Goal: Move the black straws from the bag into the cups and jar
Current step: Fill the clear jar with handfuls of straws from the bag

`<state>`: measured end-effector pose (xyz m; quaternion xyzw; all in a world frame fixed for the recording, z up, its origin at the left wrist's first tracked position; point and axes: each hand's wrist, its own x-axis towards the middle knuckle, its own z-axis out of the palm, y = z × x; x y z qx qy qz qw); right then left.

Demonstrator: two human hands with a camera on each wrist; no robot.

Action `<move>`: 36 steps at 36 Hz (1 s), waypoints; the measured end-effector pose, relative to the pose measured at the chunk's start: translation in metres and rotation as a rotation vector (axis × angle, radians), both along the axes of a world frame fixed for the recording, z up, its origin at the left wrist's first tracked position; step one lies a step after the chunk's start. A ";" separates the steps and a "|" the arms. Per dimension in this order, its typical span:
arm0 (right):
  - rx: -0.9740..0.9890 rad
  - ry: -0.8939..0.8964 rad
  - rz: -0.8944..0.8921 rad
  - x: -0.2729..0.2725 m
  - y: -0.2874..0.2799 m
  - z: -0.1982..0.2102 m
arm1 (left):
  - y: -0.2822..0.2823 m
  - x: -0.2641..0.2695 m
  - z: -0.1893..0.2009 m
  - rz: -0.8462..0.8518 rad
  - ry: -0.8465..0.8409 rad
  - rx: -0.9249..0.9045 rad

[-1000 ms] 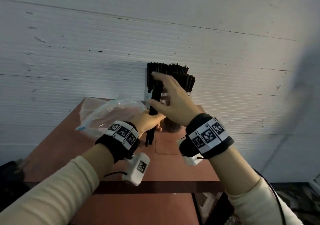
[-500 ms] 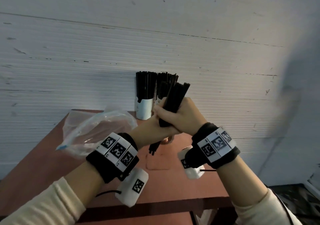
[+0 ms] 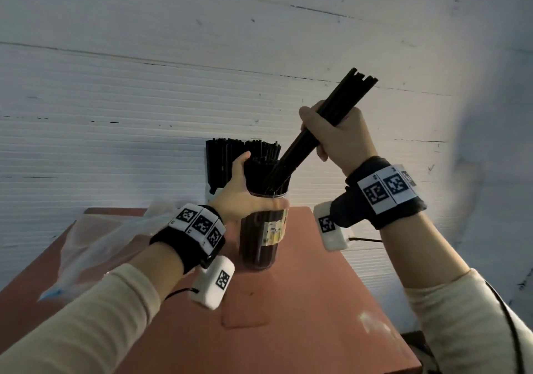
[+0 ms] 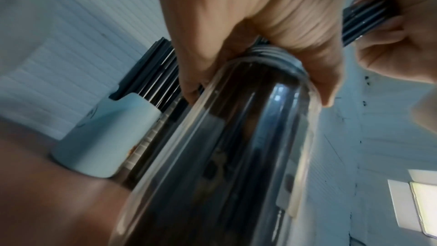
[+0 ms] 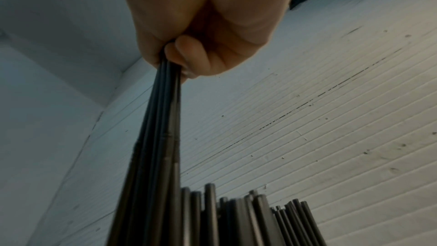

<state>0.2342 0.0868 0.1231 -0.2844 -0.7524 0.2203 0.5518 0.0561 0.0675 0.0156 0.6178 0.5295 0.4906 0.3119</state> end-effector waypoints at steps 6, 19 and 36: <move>0.029 -0.044 -0.030 -0.008 0.011 0.007 | 0.010 -0.006 -0.010 -0.077 -0.030 0.028; 0.022 -0.172 -0.018 -0.026 0.017 0.004 | 0.012 -0.008 -0.013 -0.085 -0.105 0.019; 0.104 -0.240 0.017 -0.047 0.007 0.002 | 0.005 0.002 -0.007 0.008 -0.119 0.043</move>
